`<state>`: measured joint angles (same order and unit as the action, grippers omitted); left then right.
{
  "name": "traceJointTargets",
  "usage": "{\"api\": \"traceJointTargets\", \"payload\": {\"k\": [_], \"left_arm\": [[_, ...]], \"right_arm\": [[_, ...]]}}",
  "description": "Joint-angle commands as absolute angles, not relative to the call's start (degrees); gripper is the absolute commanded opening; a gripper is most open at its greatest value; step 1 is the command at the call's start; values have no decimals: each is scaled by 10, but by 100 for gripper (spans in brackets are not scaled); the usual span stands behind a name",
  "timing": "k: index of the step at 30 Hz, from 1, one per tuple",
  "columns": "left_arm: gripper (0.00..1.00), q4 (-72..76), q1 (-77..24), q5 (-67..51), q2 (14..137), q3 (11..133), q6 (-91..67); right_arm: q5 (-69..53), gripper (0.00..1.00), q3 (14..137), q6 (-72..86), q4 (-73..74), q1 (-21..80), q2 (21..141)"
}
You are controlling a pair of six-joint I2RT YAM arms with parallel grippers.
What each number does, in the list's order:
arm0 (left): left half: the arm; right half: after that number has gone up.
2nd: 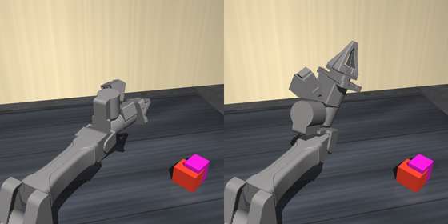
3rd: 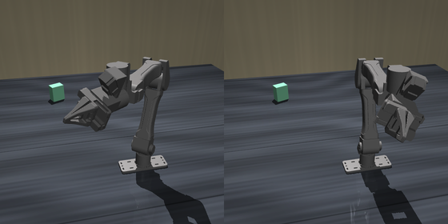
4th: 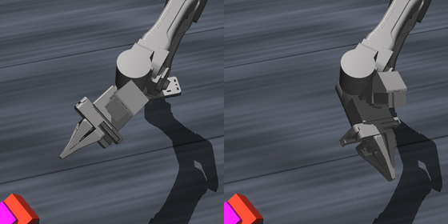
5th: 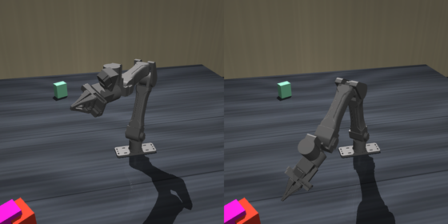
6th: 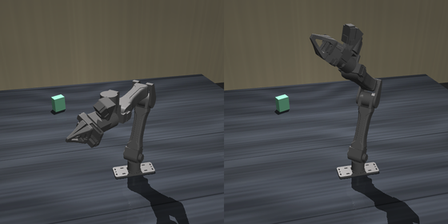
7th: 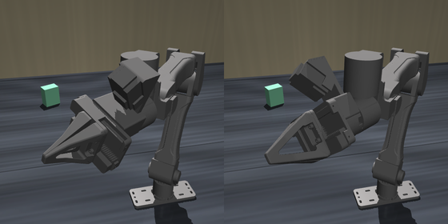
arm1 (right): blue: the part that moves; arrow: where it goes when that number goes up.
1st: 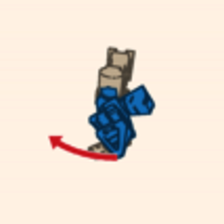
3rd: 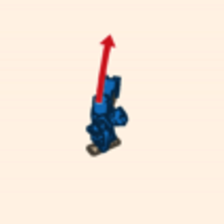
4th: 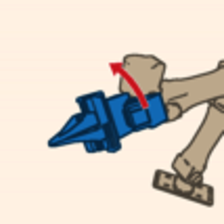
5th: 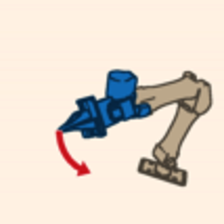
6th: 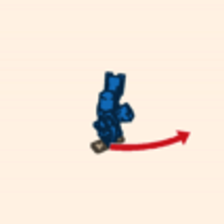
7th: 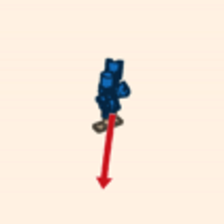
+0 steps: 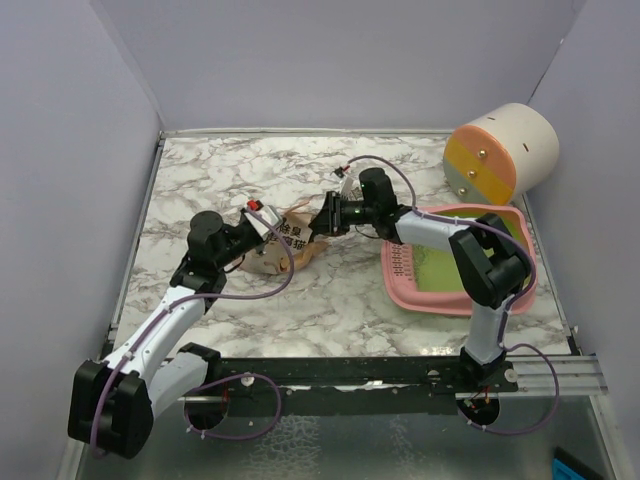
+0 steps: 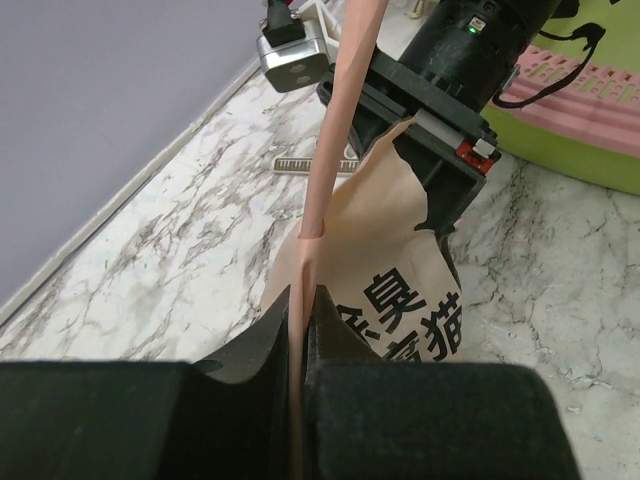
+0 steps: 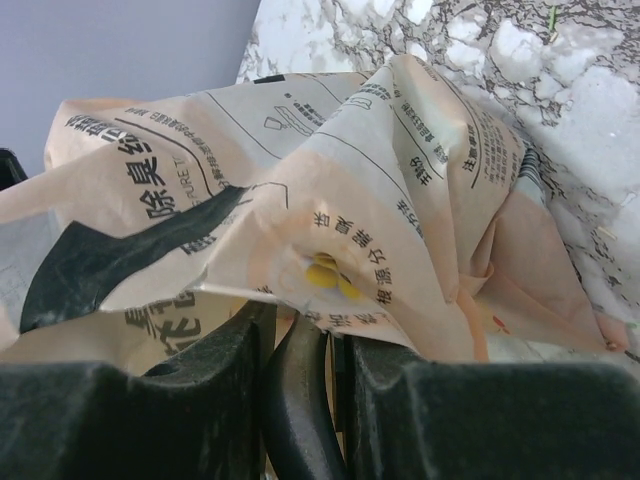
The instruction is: Fill the litter box with clean litter
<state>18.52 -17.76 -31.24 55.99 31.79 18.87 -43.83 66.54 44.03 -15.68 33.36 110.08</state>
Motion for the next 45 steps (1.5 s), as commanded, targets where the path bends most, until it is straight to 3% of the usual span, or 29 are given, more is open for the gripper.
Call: {"api": "traceJointTargets", "payload": {"k": [1,19,26,36,45], "left_arm": [[0,236,-172,-292,524,319,199],[0,236,-172,-288,497,310,202],[10,236,-173,-295,488,308,195],[12,236,-172,-295,481,304,195],[17,236,-172,-286,478,304,194]], "right_arm": [[-482,1,650,454,-107,306,1067],[-485,1,578,506,-112,216,943],[-502,1,545,557,-169,201,917],[-537,1,512,585,-265,187,893],[-532,1,522,569,-240,179,858]]}}
